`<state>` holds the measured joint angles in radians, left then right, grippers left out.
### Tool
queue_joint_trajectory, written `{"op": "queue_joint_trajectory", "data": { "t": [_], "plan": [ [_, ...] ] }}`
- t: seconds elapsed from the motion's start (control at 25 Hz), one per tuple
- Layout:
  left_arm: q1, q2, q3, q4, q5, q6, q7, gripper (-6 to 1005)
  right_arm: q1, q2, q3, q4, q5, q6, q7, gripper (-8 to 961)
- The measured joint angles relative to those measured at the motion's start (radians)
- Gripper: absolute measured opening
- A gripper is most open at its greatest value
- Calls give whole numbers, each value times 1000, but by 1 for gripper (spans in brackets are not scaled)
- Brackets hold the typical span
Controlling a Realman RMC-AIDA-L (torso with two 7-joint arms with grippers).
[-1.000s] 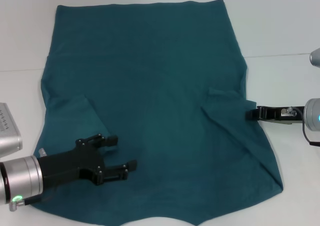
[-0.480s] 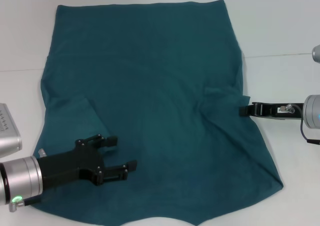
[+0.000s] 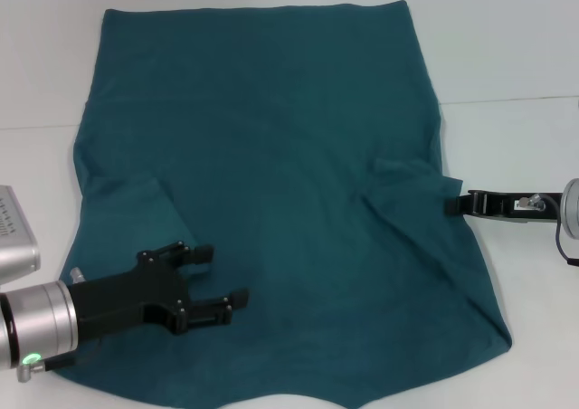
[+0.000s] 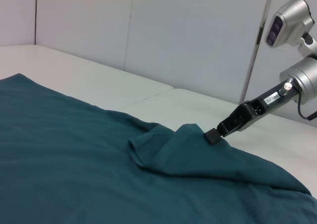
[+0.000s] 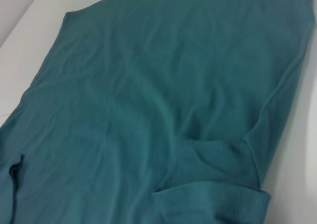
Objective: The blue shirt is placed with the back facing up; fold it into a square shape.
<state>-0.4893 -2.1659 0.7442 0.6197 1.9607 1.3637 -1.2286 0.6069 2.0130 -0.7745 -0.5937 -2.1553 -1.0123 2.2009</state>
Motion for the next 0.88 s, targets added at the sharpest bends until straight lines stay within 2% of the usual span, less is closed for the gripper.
{"op": "queue_joint_trajectory", "data": {
  "t": [0.72, 0.88],
  "plan": [
    [4, -2, 3, -2, -1, 2, 0, 890, -1, 5, -2, 10, -7, 35, -2, 128],
    [5, -2, 1, -2, 0, 2, 0, 891, -3, 6, -2, 7, -8, 29, -6, 88]
  ]
}}
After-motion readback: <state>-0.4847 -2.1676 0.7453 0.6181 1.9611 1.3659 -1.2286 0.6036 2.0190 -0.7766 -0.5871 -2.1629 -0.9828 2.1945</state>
